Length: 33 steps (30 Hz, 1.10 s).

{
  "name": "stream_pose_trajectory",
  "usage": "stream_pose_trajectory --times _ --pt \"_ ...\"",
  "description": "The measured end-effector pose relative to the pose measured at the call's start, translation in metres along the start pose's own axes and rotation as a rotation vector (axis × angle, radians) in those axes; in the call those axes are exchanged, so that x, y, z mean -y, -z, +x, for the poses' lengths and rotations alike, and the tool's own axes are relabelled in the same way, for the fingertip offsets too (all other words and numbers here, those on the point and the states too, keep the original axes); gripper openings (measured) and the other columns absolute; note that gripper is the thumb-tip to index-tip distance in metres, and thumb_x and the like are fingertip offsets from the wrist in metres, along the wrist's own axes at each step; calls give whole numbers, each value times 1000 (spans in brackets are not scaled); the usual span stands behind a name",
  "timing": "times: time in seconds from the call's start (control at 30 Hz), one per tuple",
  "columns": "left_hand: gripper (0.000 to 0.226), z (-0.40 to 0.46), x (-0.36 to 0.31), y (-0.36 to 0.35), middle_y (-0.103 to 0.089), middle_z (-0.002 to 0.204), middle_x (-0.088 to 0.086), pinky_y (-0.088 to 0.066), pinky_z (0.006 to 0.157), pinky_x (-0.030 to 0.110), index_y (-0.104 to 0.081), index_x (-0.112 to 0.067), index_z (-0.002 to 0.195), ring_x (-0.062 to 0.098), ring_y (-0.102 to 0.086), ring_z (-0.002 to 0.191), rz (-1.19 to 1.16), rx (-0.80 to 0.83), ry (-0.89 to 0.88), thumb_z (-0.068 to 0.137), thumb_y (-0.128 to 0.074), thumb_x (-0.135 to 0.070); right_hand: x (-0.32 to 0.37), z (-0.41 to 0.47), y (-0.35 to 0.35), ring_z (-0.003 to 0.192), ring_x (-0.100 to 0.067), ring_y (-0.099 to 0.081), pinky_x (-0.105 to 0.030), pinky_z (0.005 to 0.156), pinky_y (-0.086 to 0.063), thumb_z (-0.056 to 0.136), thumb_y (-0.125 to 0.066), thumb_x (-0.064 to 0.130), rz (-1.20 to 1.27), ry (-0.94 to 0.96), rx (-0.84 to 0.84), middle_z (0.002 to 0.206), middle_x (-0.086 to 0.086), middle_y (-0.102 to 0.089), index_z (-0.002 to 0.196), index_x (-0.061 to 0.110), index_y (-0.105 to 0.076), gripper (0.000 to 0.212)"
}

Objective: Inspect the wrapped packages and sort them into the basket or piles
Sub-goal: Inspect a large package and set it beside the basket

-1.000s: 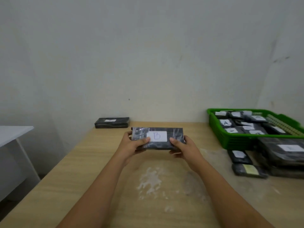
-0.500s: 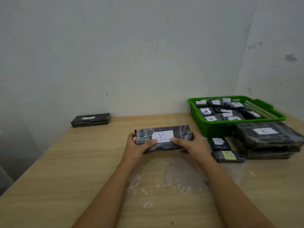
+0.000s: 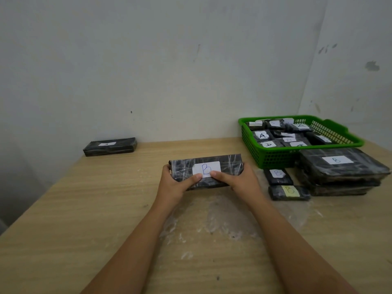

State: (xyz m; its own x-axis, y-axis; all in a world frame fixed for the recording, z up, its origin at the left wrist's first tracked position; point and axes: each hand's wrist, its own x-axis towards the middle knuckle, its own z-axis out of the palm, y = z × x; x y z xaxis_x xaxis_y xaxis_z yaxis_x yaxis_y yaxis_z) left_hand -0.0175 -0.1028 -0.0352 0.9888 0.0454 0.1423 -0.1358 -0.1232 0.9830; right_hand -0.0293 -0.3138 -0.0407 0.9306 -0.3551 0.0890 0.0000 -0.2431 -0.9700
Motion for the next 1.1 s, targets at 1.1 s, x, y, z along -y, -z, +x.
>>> stream_pose_trajectory --times 1.1 --pt "68 8 -7 10 -78 108 7 -60 92 51 -66 -14 117 26 -76 99 -183 32 49 65 -89 -51 19 -11 0 88 -11 -73 -20 70 -55 78 -83 51 195 14 -66 96 2 -76 105 16 -67 46"
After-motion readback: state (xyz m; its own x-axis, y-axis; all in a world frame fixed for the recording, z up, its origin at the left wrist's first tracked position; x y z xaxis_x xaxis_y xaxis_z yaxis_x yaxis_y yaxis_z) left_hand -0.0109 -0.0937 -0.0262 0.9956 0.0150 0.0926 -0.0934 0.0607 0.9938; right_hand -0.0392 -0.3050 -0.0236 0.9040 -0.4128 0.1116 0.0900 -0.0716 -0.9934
